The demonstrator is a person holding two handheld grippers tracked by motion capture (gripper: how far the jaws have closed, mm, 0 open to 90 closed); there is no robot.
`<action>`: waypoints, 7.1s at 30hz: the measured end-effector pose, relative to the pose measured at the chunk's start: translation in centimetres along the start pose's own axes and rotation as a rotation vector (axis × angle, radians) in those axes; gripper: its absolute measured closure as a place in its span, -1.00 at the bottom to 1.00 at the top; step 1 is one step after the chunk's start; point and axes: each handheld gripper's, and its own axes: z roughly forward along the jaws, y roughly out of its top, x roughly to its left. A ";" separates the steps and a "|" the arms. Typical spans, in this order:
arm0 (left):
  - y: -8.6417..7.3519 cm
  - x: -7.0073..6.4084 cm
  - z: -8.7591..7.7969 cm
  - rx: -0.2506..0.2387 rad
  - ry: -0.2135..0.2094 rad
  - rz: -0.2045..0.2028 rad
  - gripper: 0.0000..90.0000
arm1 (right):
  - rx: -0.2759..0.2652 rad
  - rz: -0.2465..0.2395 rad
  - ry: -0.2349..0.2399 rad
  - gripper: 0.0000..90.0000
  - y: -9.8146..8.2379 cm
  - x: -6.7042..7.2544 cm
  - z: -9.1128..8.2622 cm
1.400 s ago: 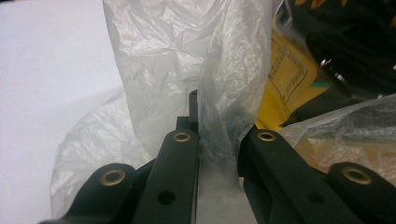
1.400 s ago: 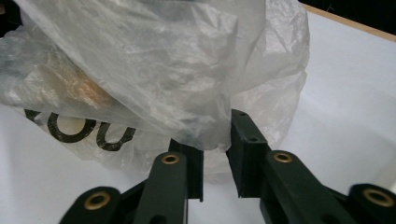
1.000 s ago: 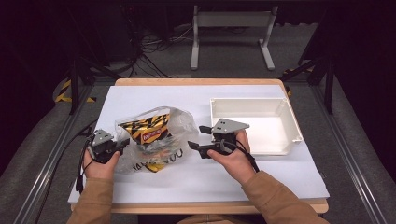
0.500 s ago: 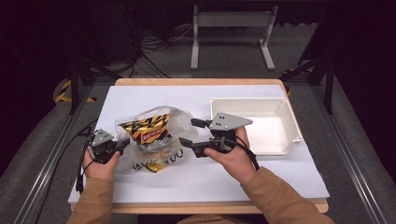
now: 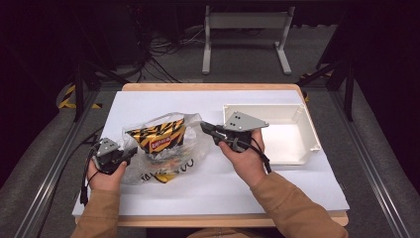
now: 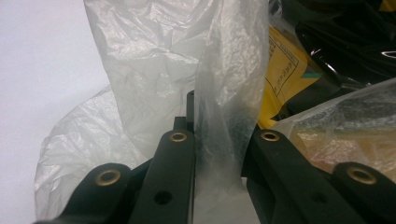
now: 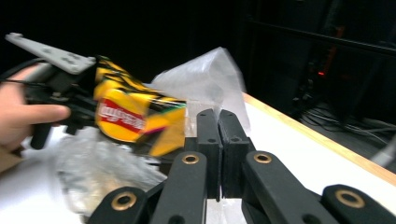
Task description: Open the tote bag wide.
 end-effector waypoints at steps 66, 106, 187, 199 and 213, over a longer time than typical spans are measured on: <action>0.6 0.4 -5.7 -0.206 -0.005 -0.027 -0.33 | 0.064 0.093 0.074 -0.28 -5.4 1.7 -2.5; 1.2 1.0 -8.1 -0.288 -0.009 -0.033 -0.36 | 0.091 0.063 0.067 0.95 -2.6 -0.3 3.6; 9.3 -0.3 -9.9 -0.367 -0.084 0.138 0.83 | 0.273 0.063 0.061 0.69 -8.1 1.4 6.1; 6.7 0.4 -8.5 -0.284 -0.039 0.126 1.00 | 0.271 0.060 0.061 0.69 -8.2 1.5 6.1; 1.8 1.5 -5.8 -0.151 -0.012 0.070 1.00 | 0.282 0.067 0.056 0.69 -8.7 1.5 6.2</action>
